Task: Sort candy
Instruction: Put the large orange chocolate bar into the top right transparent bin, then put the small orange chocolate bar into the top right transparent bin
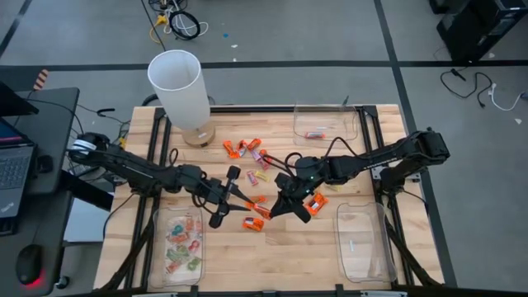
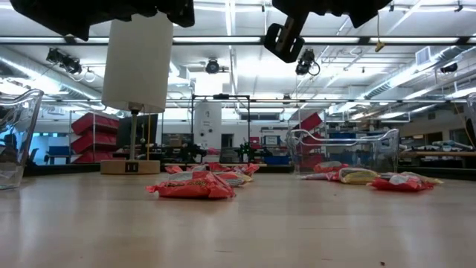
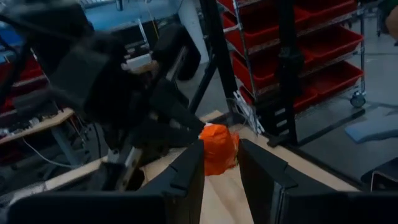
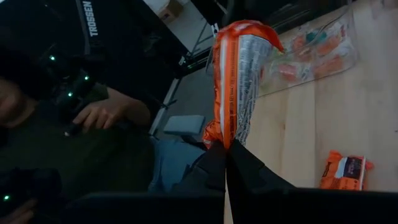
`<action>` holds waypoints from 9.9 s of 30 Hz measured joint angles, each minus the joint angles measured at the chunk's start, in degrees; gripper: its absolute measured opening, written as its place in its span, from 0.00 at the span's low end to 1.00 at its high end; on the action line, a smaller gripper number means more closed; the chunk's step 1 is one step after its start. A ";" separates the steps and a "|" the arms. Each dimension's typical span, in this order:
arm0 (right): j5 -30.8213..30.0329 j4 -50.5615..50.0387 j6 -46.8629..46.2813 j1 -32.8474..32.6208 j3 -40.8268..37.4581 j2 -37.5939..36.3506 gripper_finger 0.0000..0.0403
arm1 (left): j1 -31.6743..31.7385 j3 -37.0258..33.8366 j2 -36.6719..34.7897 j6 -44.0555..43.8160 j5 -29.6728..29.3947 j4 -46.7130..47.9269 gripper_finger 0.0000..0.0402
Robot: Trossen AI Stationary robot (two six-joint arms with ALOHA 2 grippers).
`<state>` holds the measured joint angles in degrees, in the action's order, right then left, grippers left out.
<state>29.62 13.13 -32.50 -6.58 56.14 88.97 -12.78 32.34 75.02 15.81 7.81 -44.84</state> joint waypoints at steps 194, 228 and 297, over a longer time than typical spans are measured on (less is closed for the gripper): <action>-33.04 -54.30 7.23 -8.31 0.03 9.03 0.31 | -0.46 -0.11 -14.64 -8.62 -21.68 30.00 0.25; -34.45 -43.26 9.51 -8.40 -0.09 -0.27 0.00 | -0.39 -0.11 -14.02 -8.59 -16.59 28.58 0.25; -7.41 18.03 45.16 -2.37 0.00 0.02 0.00 | 0.07 -0.11 2.40 -10.08 -3.06 -5.45 0.16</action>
<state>22.21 31.16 12.67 -8.95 56.14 88.99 -12.71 32.23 77.43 5.74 4.75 -50.28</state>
